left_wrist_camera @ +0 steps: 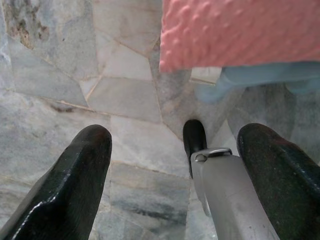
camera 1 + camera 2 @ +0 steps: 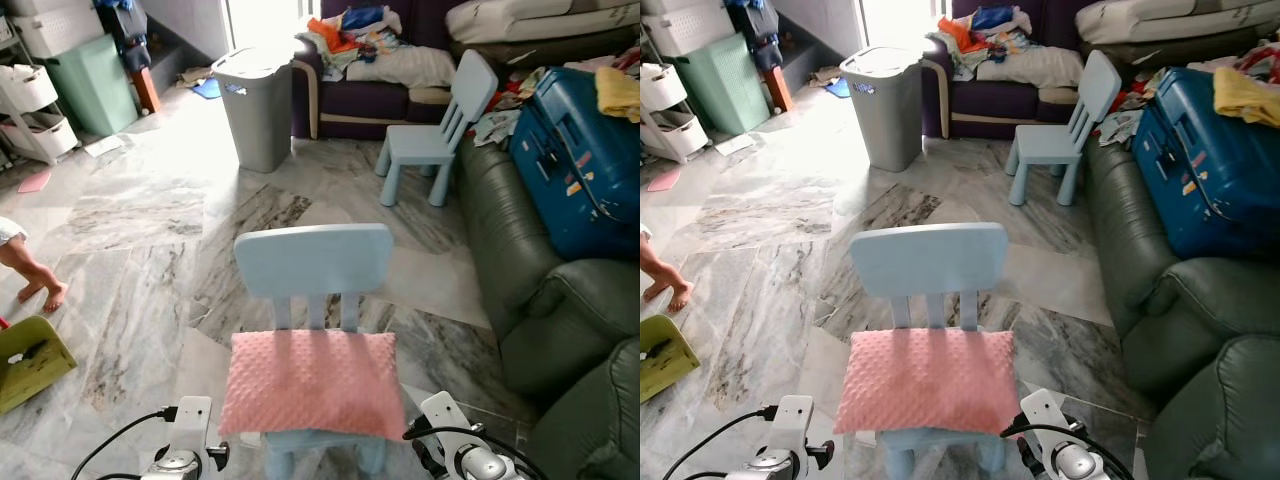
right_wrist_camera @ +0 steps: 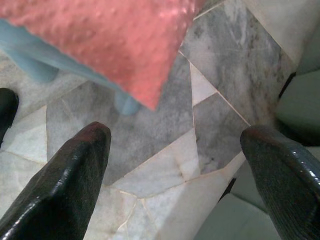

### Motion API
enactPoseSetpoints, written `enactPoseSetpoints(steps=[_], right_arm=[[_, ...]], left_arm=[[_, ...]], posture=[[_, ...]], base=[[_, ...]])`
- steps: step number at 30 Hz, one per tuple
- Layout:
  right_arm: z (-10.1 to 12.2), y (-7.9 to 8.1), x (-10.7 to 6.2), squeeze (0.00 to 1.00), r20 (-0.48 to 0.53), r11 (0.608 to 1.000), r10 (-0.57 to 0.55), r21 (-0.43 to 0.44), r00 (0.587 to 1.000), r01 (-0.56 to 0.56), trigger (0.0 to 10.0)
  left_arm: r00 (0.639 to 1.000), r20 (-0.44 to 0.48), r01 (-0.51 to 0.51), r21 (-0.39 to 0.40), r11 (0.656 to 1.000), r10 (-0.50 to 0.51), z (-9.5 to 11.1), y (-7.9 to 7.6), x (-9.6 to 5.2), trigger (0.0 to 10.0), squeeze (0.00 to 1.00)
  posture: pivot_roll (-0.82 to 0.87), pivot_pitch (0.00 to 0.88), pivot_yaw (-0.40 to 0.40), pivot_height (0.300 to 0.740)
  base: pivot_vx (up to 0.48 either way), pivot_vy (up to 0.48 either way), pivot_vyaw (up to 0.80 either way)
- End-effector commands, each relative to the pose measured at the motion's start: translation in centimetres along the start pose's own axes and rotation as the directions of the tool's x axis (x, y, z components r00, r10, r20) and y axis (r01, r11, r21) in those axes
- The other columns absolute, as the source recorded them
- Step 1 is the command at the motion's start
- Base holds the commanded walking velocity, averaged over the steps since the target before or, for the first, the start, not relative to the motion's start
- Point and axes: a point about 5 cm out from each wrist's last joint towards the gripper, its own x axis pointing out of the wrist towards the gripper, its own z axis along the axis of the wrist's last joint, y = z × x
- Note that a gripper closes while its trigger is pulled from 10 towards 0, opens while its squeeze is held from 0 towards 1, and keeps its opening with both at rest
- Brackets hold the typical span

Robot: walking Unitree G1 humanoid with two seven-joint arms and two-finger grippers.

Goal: Move the pillow to the sofa

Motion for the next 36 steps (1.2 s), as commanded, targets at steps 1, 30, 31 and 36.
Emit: enactPoseSetpoints(steps=[1,30,31,36], right_arm=[[0.5,-0.3,0.1,0.0,0.011,1.0,-0.004,0.0,1.0,0.004,10.0],[2.7,1.6,0.7,0.0,0.048,1.0,0.019,-0.004,0.999,-0.019,10.0],[1.7,0.7,0.4,0.0,0.046,1.0,0.018,-0.007,0.999,-0.018,10.0],[0.9,0.2,0.1,0.0,0.043,1.0,0.016,-0.015,0.999,-0.015,10.0]], left_arm=[[1.0,0.0,-0.004,0.005,1.0,0.004,0.0,0.2,0.0,10.0,0.0],[1.0,-0.009,-0.01,-0.016,1.0,0.01,-0.2,0.1,0.0,10.0,0.0],[1.0,-0.014,-0.013,-0.016,1.0,0.013,-0.2,0.2,0.0,10.0,0.0],[1.0,-0.018,-0.013,-0.019,1.0,0.012,-0.3,0.2,0.0,10.0,0.0]], posture=[[-0.01,0.0,0.013,0.74],[-0.01,0.0,0.013,0.74],[-0.01,0.0,0.013,0.74],[-0.01,0.0,0.013,0.74]], base=[[0.3,0.0,0.0],[0.184,0.0,0.0],[0.0,0.0,0.0],[0.0,0.0,0.64]])
